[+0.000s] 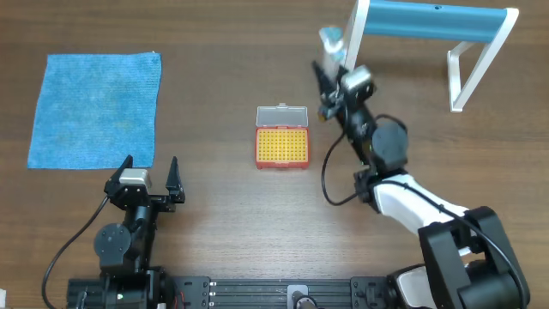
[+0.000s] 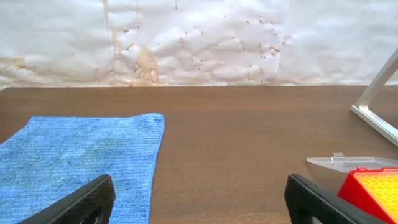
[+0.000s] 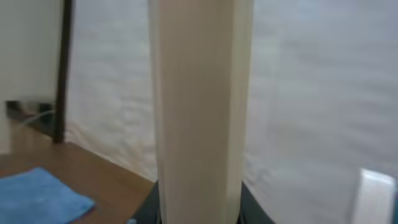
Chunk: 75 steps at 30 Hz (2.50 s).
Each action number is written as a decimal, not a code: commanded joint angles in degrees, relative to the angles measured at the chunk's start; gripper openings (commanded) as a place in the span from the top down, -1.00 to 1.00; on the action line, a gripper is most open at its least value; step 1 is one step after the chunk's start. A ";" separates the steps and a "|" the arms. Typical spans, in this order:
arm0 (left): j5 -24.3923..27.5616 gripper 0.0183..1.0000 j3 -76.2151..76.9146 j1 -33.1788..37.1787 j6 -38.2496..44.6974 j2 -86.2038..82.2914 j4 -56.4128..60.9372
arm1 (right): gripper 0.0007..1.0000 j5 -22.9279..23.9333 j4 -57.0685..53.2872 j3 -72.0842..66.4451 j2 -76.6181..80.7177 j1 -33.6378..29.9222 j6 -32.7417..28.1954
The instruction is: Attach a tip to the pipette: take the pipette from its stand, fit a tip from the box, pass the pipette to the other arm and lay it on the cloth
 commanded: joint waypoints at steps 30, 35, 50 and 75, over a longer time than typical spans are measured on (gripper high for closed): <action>-0.22 -0.76 -0.15 -0.17 0.94 -0.35 -0.37 | 0.84 -3.48 6.67 -0.04 19.52 9.88 11.10; -0.22 -0.76 -0.15 -0.20 0.94 -0.35 -0.37 | 0.84 -3.48 6.64 1.22 20.50 9.86 11.10; -0.22 -0.76 -0.15 -0.20 0.94 -0.35 -0.37 | 0.84 -6.71 6.62 0.33 20.57 8.74 11.10; -0.20 -0.76 -0.15 -0.20 0.94 -0.35 -0.37 | 0.84 -8.83 3.80 -0.26 20.59 8.74 12.09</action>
